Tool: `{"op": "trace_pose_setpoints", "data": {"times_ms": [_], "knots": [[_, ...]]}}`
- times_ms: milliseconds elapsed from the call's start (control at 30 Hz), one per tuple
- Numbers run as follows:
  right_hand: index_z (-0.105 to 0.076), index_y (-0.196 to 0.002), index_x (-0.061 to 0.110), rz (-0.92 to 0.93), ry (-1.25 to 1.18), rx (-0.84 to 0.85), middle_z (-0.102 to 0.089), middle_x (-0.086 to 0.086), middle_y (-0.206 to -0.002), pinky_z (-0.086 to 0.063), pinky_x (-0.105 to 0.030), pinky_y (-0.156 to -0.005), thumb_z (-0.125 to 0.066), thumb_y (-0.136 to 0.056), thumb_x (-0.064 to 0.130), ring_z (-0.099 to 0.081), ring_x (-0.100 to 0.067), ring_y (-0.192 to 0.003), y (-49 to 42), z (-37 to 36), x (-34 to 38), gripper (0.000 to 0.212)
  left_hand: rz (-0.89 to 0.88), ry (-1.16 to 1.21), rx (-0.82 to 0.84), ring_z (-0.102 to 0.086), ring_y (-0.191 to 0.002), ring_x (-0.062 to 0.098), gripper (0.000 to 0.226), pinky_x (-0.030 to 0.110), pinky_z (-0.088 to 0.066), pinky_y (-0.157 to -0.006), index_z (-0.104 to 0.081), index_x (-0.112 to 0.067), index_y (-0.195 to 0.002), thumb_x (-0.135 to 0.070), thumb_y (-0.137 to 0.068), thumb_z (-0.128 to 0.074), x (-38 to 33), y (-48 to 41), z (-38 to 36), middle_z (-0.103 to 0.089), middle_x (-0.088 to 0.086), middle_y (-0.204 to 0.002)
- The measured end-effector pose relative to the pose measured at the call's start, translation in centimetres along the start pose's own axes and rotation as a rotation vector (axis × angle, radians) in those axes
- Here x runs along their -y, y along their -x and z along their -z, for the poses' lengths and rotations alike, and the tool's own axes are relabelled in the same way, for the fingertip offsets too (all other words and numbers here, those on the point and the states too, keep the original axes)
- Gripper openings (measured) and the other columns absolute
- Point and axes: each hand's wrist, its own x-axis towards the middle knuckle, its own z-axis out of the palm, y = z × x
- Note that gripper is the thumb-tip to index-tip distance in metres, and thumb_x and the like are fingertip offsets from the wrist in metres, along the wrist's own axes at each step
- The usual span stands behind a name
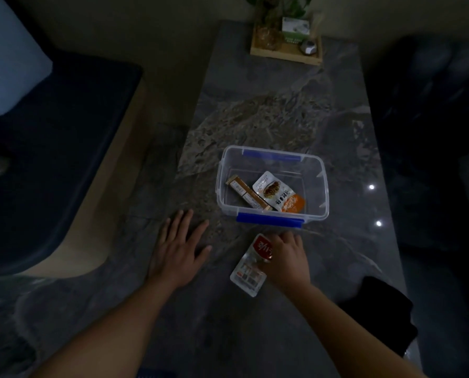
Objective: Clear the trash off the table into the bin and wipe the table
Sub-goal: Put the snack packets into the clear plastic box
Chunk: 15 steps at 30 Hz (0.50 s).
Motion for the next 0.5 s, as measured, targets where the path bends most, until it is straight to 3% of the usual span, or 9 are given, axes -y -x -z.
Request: {"op": "trace_pose_setpoints", "data": {"times_ms": [100, 167, 233, 300, 400, 500], "knots": [[-0.054, -0.131, 0.028, -0.033, -0.156, -0.022, -0.043, 0.001, -0.14, -0.047, -0.038, -0.102, -0.085, -0.078, 0.027, -0.046, -0.021, -0.129, 0.5, 0.2, -0.7, 0.061, 0.004, 0.008, -0.013, -0.009, -0.153, 0.025, 0.067, 0.047, -0.006, -0.122, -0.023, -0.039, -0.153, -0.066, -0.092, -0.03, -0.3, 0.1, 0.4, -0.015, 0.006, -0.165], [-0.054, -0.125, 0.029, -0.034, -0.26, -0.056, -0.042, 0.005, -0.136, -0.052, -0.028, -0.09, -0.082, -0.081, 0.019, -0.047, -0.014, -0.12, 1.1, 0.6, -0.8, 0.053, 0.005, 0.014, -0.026, -0.01, -0.152, 0.025, 0.066, 0.047, -0.007, -0.122, -0.025, -0.039, -0.152, -0.065, -0.091, -0.032, -0.4, 0.2, 0.5, -0.018, 0.006, -0.165], [-0.054, -0.12, 0.036, -0.049, -0.361, -0.083, -0.047, 0.016, -0.122, -0.047, -0.015, -0.072, -0.079, -0.085, 0.018, -0.053, -0.004, -0.107, 1.9, 1.1, -0.7, 0.047, 0.004, 0.022, -0.033, -0.01, -0.152, 0.025, 0.066, 0.048, -0.009, -0.122, -0.024, -0.04, -0.152, -0.065, -0.092, -0.03, -0.4, 0.1, 0.6, -0.019, 0.006, -0.165], [-0.052, -0.111, 0.044, -0.069, -0.478, -0.085, -0.057, 0.02, -0.106, -0.046, -0.012, -0.061, -0.077, -0.087, 0.016, -0.063, 0.003, -0.095, 2.8, 1.9, -0.5, 0.045, 0.007, 0.02, -0.035, -0.011, -0.152, 0.025, 0.066, 0.048, -0.01, -0.122, -0.022, -0.04, -0.152, -0.066, -0.092, -0.027, -0.5, 0.1, 0.7, -0.019, 0.006, -0.164], [-0.053, -0.1, 0.049, -0.09, -0.606, -0.13, -0.064, 0.016, -0.1, -0.052, -0.015, -0.062, -0.077, -0.087, 0.013, -0.062, 0.015, -0.095, 3.7, 3.4, 0.1, 0.045, 0.011, 0.013, -0.029, -0.011, -0.152, 0.026, 0.066, 0.05, -0.012, -0.122, -0.022, -0.039, -0.152, -0.067, -0.092, -0.024, -0.6, 0.2, 1.0, -0.019, 0.006, -0.164], [-0.06, -0.099, 0.04, -0.129, -0.758, -0.197, -0.069, 0.01, -0.096, -0.055, -0.014, -0.061, -0.079, -0.084, 0.012, -0.066, 0.009, -0.091, 3.7, 5.4, 0.9, 0.037, 0.006, 0.018, -0.043, -0.015, -0.151, 0.028, 0.066, 0.051, -0.016, -0.121, -0.028, -0.038, -0.151, -0.065, -0.091, -0.027, -0.6, 0.2, 1.1, -0.022, 0.007, -0.163]]}}
